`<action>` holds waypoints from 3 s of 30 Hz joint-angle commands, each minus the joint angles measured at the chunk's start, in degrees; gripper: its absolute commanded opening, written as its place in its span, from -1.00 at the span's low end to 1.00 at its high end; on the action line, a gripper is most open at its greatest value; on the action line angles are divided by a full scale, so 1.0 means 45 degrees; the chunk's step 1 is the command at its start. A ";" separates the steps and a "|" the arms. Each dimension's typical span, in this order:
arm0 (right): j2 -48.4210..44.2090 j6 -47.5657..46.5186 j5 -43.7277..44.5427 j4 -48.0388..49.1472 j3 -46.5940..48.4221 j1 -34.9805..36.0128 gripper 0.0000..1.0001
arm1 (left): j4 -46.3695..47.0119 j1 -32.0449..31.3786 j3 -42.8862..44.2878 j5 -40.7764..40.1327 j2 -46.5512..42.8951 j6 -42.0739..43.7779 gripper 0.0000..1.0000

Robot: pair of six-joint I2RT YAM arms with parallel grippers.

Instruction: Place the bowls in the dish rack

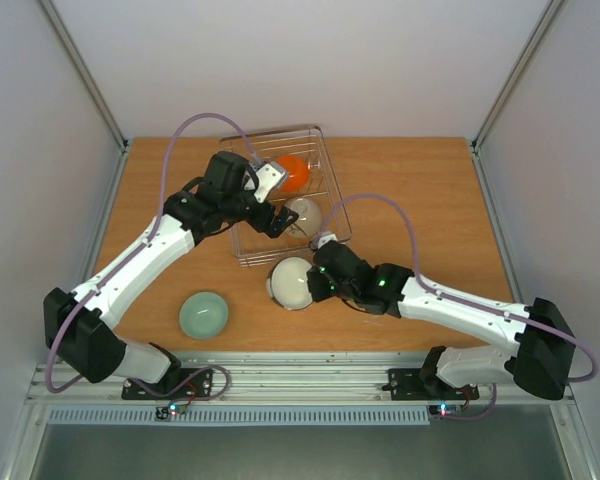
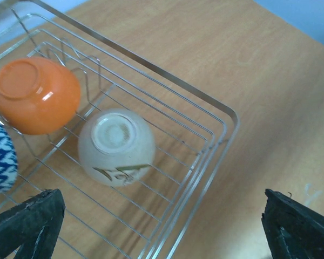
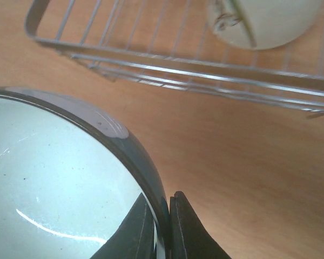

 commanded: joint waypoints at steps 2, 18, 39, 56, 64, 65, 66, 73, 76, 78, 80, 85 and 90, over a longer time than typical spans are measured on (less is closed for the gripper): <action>-0.0635 -0.0651 0.0563 -0.0200 0.0280 -0.1056 -0.98 | -0.1323 0.0091 0.0987 0.1601 0.0221 0.0086 0.99; -0.1428 -0.0931 -0.1997 0.2573 -0.0319 -0.4580 -0.97 | -0.2832 0.0315 0.1697 0.4469 0.0697 0.0453 0.99; -0.0752 0.0906 -0.5348 0.9794 -0.2662 -0.6093 -0.98 | -0.2938 0.0327 0.1686 0.5206 0.1261 0.0431 0.97; -0.0300 0.1216 -0.6457 1.2340 -0.3230 -0.6096 -0.98 | -0.2896 0.0327 0.1688 0.5093 0.1737 0.0395 0.84; 0.0181 0.1328 -0.6718 1.3214 -0.3298 -0.6086 -0.98 | -0.2964 0.0327 0.1691 0.5656 0.1794 0.0464 0.59; 0.0216 0.1351 -0.6737 1.3316 -0.3319 -0.6086 -0.98 | -0.2991 0.0327 0.1693 0.5702 0.1801 0.0478 0.56; 0.0250 0.1336 -0.6771 1.3429 -0.3349 -0.6086 -0.98 | -0.2992 0.0327 0.1688 0.5771 0.1794 0.0496 0.55; 0.0504 0.1423 -0.7068 1.3989 -0.3362 -0.6087 -0.98 | -0.3091 0.0327 0.1726 0.6219 0.1921 0.0613 0.14; 0.0720 0.1481 -0.7247 1.4212 -0.3278 -0.6086 -0.98 | -0.3222 0.0327 0.1811 0.6422 0.2062 0.0672 -0.31; 0.0878 0.1546 -0.7362 1.4389 -0.3237 -0.6090 -0.98 | -0.3282 0.0327 0.1862 0.6456 0.2141 0.0680 -0.66; 0.1010 0.1560 -0.7459 1.4474 -0.3179 -0.6087 -0.97 | -0.3287 0.0327 0.1864 0.6428 0.2171 0.0684 -0.97; 0.1203 0.1439 -0.7491 1.4283 -0.3052 -0.6086 -0.76 | -0.3341 0.0327 0.1900 0.6125 0.2264 0.0616 -0.99; 0.1136 0.1119 -0.7210 1.3800 -0.2953 -0.6088 -0.09 | -0.3175 0.0327 0.1847 0.5393 0.2234 0.0644 -0.99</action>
